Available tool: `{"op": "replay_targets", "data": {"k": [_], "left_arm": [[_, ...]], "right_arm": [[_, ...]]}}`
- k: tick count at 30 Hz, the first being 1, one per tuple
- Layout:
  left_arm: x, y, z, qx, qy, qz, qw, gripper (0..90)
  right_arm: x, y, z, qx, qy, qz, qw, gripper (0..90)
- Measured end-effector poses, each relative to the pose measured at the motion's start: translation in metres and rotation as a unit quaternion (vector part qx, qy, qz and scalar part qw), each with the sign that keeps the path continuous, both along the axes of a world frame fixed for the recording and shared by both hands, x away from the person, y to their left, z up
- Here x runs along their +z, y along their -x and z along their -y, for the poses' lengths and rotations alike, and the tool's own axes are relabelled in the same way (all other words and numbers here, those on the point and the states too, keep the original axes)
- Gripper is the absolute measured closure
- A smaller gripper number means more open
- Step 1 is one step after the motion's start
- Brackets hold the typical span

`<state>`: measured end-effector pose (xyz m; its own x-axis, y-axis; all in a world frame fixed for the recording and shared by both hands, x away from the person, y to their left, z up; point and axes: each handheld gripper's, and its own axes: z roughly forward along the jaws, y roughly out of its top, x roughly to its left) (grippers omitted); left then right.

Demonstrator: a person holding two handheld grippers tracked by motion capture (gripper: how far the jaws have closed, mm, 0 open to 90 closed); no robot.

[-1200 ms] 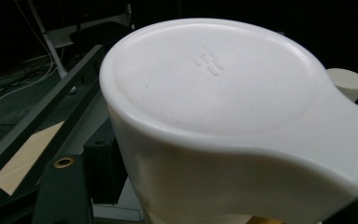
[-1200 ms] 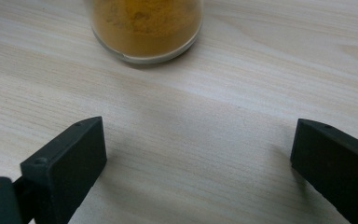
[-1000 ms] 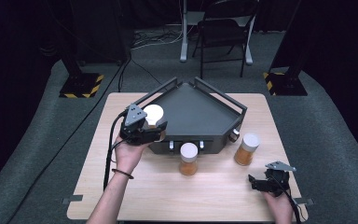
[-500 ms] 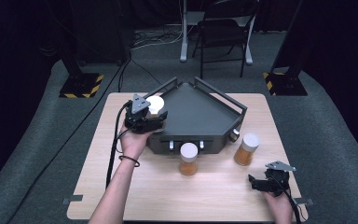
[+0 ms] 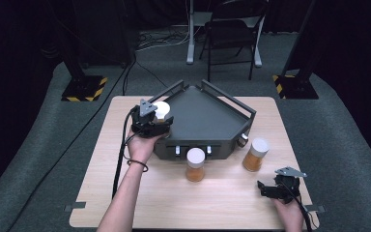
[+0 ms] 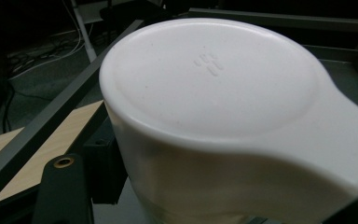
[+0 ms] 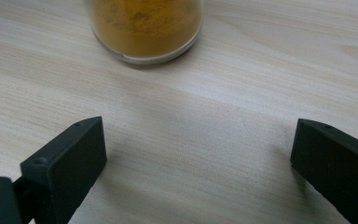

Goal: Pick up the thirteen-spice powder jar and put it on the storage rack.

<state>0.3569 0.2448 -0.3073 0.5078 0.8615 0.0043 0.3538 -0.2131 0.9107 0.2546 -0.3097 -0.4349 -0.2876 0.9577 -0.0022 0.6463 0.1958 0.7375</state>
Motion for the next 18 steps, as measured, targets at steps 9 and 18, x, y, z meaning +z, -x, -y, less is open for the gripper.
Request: {"op": "replay_targets", "data": {"k": [9,18], "left_arm": [[0.001,-0.005,-0.006,-0.003,0.002,-0.008,1.0,29.4],[0.002,0.003,-0.012,-0.01,-0.013,-0.012,0.9998,14.0]], "right_arm": [[0.0,0.0,0.0,0.001,0.0,0.0,1.0,2.5],[0.0,0.0,0.0,0.001,0.0,0.0,1.0,2.4]]}}
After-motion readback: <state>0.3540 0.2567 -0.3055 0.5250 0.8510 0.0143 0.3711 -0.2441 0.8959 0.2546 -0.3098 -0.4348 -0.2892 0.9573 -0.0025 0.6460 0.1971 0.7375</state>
